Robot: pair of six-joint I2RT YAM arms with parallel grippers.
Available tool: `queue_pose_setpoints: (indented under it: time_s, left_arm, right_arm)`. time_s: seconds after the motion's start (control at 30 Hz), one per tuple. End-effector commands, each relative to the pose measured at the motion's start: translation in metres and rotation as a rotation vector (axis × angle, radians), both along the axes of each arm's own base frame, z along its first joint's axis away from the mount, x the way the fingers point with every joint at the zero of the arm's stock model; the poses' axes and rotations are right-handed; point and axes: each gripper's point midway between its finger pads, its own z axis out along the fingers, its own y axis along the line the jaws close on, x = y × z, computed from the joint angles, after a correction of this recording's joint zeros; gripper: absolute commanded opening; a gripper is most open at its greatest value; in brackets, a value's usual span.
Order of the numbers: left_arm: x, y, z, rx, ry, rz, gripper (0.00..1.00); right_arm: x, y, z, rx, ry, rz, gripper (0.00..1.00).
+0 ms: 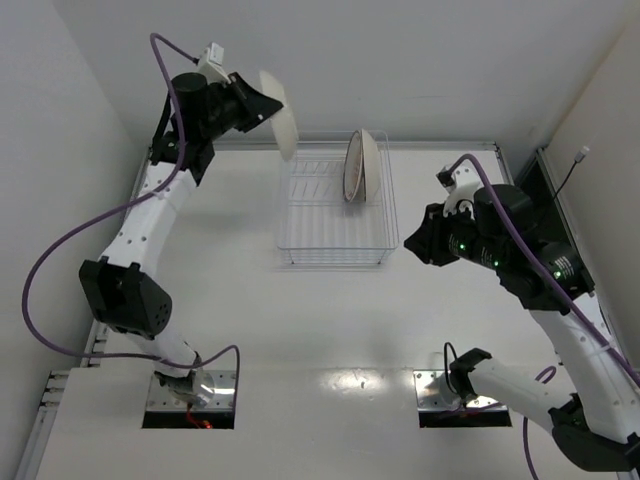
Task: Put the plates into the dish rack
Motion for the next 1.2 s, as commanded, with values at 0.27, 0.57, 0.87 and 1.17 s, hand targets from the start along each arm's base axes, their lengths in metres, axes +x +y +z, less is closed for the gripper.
queue_pose_setpoints:
  time_s: [0.27,0.57,0.87,1.17]
  left_arm:
    - [0.026,-0.092,0.058,-0.316,-0.294,-0.333,0.00]
    - [0.044,-0.125,0.026,-0.359,-0.259,-0.376,0.00]
    - [0.048,-0.125,0.006,-0.302,-0.228,-0.359,0.00]
    - [0.056,-0.116,-0.010,-0.288,-0.202,-0.336,0.00]
  right_arm:
    - [0.002,-0.030,-0.017,-0.139,-0.035,-0.078,0.16]
    - [0.004,-0.034,-0.029,-0.184,-0.027,-0.076,0.16]
    - [0.004,-0.036,-0.033,-0.201,-0.025,-0.077,0.16]
    - [0.007,-0.035,-0.040,-0.215,-0.001,-0.074,0.16]
